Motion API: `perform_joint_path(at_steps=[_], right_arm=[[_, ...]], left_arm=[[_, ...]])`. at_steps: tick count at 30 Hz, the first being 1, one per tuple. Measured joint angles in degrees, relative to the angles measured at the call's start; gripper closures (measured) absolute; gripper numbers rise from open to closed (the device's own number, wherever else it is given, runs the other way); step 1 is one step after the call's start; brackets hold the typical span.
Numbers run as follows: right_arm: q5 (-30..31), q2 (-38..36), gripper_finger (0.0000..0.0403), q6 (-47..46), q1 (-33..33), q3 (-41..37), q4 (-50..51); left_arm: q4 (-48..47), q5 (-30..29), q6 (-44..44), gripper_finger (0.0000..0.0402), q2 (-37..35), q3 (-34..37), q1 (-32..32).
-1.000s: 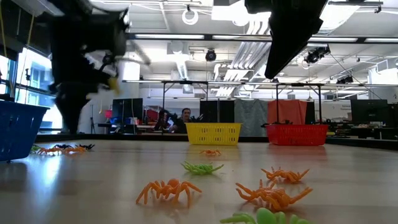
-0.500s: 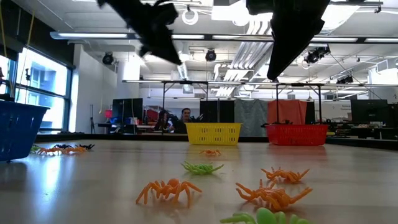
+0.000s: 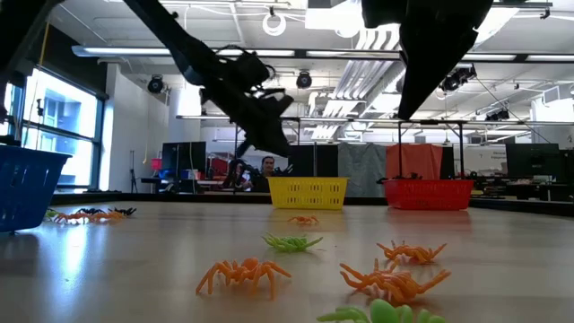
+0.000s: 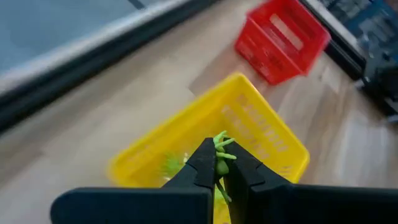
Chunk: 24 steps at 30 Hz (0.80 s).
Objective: Sort Halloween decoration
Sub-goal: Put the green spider toy into the yellow bin, then put the orange spider toy into the blue bin
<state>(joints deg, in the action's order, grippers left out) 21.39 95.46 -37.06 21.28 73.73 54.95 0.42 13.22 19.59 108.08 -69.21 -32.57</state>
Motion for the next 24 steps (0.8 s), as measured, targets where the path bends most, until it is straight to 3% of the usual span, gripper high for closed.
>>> perform_joint_path(at_steps=[11, 24], right_arm=[[-0.04, 0.00, 0.0320, 0.10, 0.00, 0.00, 0.84], [-0.24, 0.00, 0.0320, 0.90, 0.00, 0.00, 0.99]], left_arm=[[-8.18, -0.04, -5.11, 0.0394, 4.06, -5.23, 5.04], [-14.06, -1.82, -12.75, 0.0290, 4.05, -10.01, 6.42]])
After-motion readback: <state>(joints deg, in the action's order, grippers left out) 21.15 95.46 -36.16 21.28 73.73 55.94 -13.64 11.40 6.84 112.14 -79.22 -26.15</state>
